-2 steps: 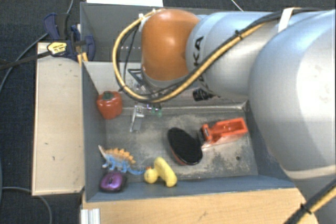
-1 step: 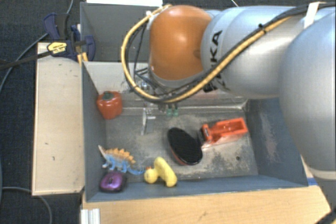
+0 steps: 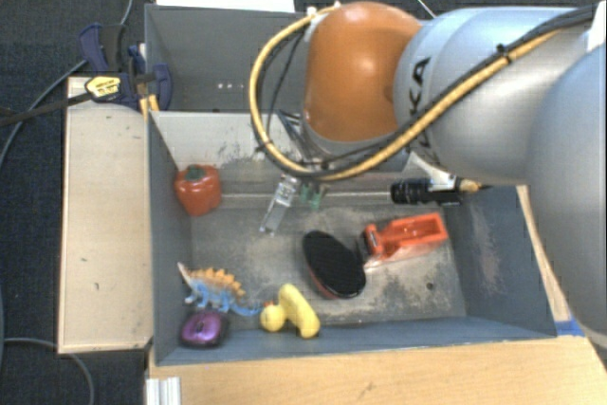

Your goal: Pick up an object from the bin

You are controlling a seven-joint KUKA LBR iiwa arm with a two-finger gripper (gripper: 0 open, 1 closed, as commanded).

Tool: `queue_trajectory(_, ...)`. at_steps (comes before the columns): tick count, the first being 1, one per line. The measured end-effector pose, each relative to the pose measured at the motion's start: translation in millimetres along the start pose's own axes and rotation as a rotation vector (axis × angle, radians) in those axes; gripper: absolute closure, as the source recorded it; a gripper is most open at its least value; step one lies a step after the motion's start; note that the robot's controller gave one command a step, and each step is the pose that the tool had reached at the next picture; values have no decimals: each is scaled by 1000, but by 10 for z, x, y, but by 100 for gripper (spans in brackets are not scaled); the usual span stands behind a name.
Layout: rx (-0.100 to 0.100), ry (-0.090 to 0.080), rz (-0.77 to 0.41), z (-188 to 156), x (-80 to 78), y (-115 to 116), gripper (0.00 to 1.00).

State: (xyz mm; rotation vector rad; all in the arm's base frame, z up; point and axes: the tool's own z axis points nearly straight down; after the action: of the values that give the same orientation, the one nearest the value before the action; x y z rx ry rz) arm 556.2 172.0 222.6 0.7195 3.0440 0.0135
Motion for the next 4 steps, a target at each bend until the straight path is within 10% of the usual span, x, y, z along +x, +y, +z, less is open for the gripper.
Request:
queue_trajectory(1,-3,-5,-370,947,-175,31,0)
queue_trajectory(2,0,0,-208,1060,49,-455,0)
queue_trajectory(3,-7,-13,-600,1259,36,-350,0)
queue_trajectory(4,-35,-52,-214,1334,83,-885,0)
